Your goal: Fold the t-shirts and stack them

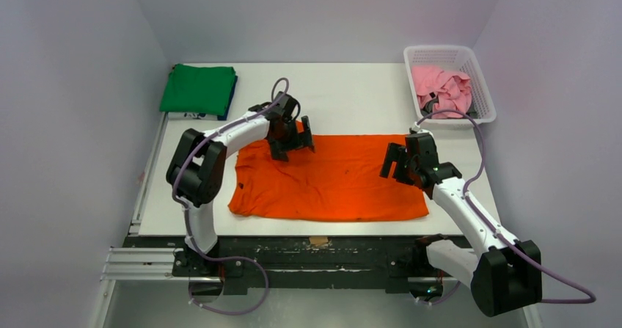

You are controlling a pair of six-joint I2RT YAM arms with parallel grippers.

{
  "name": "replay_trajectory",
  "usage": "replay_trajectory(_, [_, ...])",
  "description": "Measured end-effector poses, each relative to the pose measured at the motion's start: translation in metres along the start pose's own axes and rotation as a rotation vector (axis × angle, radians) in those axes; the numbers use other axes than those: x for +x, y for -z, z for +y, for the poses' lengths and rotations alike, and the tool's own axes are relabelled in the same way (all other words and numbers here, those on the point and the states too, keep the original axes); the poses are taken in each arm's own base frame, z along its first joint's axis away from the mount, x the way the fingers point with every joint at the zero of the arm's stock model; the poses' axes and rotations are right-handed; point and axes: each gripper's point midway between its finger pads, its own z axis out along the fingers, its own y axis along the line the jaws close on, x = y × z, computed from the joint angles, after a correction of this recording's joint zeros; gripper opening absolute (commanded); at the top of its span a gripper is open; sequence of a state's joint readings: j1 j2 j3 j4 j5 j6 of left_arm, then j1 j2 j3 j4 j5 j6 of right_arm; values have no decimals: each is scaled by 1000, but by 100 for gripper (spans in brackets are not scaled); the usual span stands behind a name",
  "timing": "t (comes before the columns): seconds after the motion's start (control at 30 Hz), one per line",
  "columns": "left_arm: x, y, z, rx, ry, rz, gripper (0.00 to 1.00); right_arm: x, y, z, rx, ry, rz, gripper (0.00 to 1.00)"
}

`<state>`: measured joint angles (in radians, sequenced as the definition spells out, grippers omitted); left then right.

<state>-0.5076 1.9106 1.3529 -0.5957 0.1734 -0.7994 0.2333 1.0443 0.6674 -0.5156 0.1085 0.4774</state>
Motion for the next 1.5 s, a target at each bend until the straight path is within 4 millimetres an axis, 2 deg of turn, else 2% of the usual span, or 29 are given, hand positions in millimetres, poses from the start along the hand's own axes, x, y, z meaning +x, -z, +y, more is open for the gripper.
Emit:
replay_trajectory(0.2, [-34, 18, -21, 22, -45, -92, 100, -3, 0, -4, 26, -8, -17, 86])
replay_trajectory(0.3, [-59, 33, -32, 49, -50, -155, 100, -10, 0, -5, 41, -19, -38, 87])
replay_trajectory(0.37, [-80, 43, -31, 58, -38, -201, 100, -19, -1, -3, 48, -26, -56, 87])
replay_trajectory(0.47, [-125, 57, -22, 56, 1, -287, 100, -36, -5, 2, 60, -36, -79, 87])
replay_trajectory(0.57, [-172, 57, -5, 48, 50, -343, 100, -48, -12, 6, 68, -41, -90, 87])
replay_trajectory(0.67, [-215, 43, 22, 35, 113, -372, 100, -51, -20, 6, 87, -41, -79, 88])
replay_trajectory(0.8, [-243, 13, 55, 41, 174, -347, 100, -52, -31, 5, 106, -41, -53, 87])
replay_trajectory(0.97, [-256, -23, 65, 111, 196, -305, 100, -52, -41, 5, 123, -40, -27, 87])
replay_trajectory(1.07, [-270, -20, 53, 162, 179, -328, 99, -53, -46, 6, 127, -40, -18, 87])
replay_trajectory(1.13, [-270, -21, 49, 183, 171, -319, 98, -54, -47, 6, 128, -39, -15, 87])
replay_trajectory(1.37, [-246, -27, 54, 153, 158, -231, 93, -55, -48, 6, 128, -41, -18, 87])
replay_trajectory(1.4, [-240, -26, 55, 140, 149, -216, 89, -55, -48, 6, 128, -42, -19, 87])
replay_trajectory(1.43, [-235, -25, 55, 131, 143, -203, 81, -55, -48, 6, 127, -43, -20, 86])
replay_trajectory(1.5, [-221, -25, 58, 94, 123, -170, 73, -56, -48, 6, 124, -44, -22, 86])
